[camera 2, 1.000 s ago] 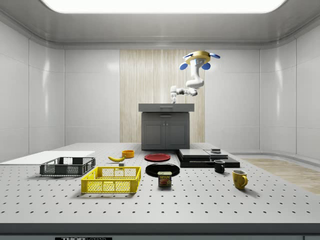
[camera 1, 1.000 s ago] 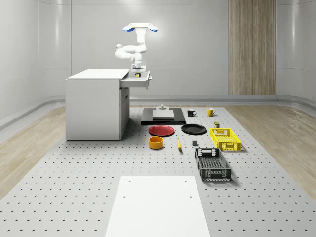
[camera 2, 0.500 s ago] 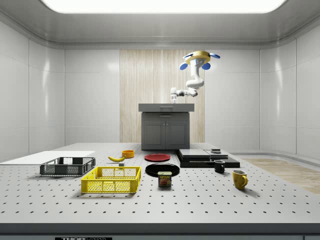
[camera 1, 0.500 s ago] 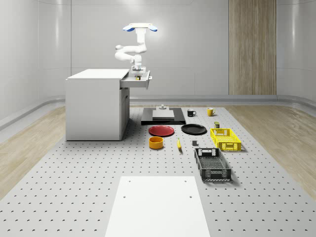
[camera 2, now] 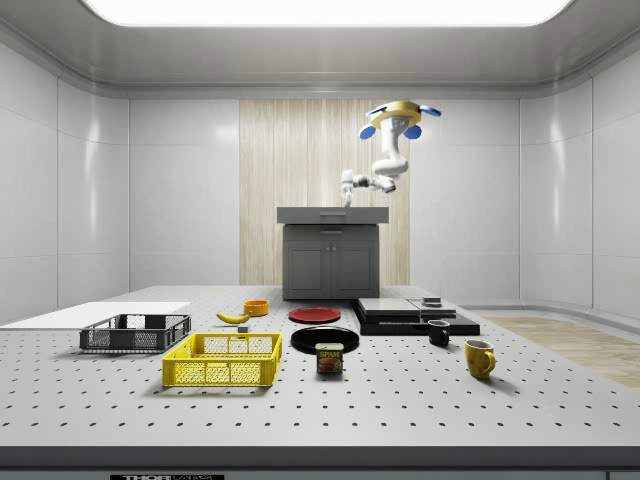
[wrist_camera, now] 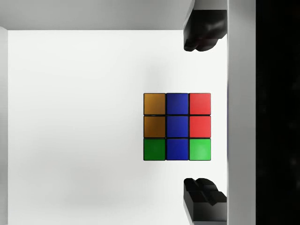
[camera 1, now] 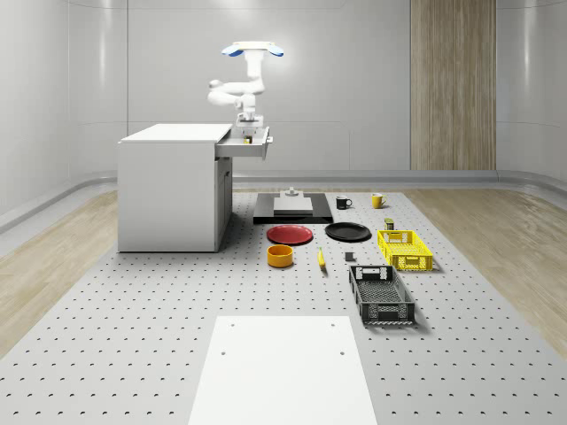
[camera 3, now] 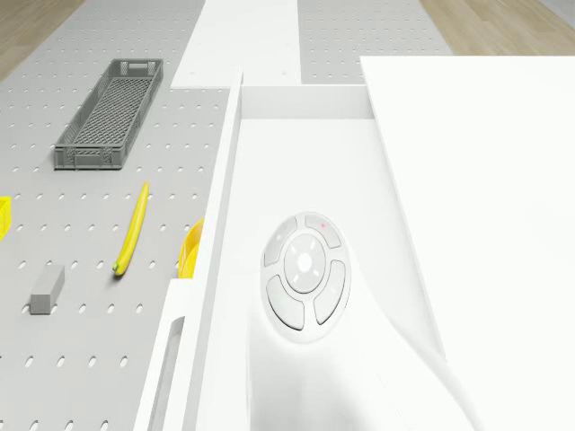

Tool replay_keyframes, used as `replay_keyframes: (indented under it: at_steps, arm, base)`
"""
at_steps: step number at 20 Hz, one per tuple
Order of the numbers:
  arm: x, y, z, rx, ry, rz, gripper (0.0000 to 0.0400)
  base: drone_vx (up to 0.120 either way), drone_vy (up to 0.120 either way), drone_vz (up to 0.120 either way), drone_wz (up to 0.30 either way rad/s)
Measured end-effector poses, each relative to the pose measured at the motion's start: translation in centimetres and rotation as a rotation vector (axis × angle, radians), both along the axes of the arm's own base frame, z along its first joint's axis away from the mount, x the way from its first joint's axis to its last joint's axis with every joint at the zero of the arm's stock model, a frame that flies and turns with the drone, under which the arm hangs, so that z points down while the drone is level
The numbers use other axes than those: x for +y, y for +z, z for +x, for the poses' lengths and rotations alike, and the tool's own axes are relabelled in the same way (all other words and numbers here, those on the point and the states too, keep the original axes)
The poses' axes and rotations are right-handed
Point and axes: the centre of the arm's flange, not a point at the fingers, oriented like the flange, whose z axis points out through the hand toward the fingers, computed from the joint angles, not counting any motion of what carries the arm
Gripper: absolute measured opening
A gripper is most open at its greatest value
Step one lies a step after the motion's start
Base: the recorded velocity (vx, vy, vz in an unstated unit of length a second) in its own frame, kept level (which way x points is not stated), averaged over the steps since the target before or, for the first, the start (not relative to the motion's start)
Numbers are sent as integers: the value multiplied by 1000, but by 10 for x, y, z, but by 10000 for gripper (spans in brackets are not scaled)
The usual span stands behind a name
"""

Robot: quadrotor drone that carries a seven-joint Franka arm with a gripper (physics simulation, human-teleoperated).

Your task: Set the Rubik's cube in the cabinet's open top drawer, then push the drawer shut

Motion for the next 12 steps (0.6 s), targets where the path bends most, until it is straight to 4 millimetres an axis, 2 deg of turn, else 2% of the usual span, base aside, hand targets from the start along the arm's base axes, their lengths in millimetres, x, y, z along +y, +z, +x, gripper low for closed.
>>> replay_keyframes:
  at_steps: [3, 5, 7, 10, 12]
  arm:
    - [0, -6, 0, 0, 0, 0, 399]
    - [0, -8, 0, 0, 0, 0, 400]
    - [0, -10, 0, 0, 0, 0, 400]
    - [0, -11, 0, 0, 0, 0, 400]
    - [0, -11, 0, 0, 0, 0, 400]
  base:
    - [120, 120, 0, 0]
    - [20, 80, -20, 0]
    - [0, 0, 0, 0]
    - [0, 0, 120, 0]
    - [0, 100, 120, 0]
